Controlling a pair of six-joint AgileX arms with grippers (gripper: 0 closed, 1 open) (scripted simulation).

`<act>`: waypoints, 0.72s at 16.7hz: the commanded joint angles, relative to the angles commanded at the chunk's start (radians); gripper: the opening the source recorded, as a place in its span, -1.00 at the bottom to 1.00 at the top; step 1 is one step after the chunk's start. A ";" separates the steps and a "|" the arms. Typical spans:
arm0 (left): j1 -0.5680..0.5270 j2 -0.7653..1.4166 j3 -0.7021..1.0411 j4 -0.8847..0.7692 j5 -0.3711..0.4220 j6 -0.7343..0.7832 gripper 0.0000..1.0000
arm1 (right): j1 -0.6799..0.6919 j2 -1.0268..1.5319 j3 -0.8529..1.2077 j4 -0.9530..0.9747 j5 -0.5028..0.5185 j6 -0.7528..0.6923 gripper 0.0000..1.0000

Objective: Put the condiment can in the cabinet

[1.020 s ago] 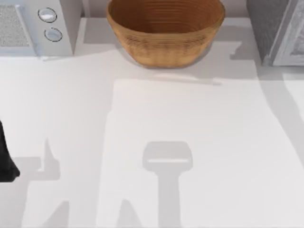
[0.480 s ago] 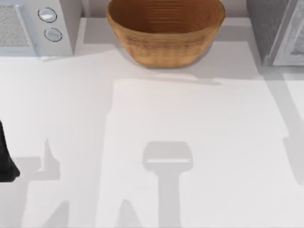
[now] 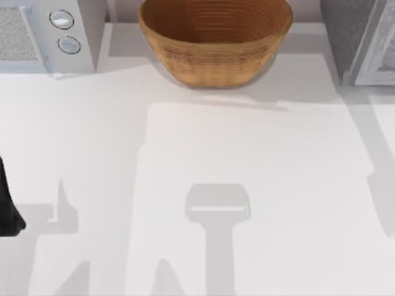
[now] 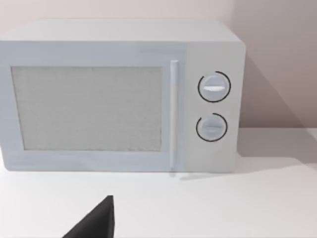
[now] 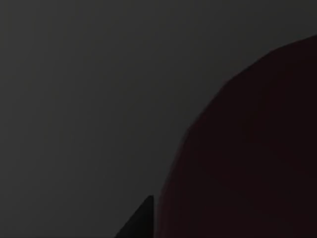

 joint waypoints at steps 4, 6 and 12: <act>0.000 0.000 0.000 0.000 0.000 0.000 1.00 | 0.000 0.000 0.000 0.000 0.000 0.000 -0.10; 0.000 0.000 0.000 0.000 0.000 0.000 1.00 | 0.000 0.000 0.000 0.000 0.000 0.000 0.21; 0.000 0.000 0.000 0.000 0.000 0.000 1.00 | 0.000 0.000 0.000 0.000 0.000 0.000 1.00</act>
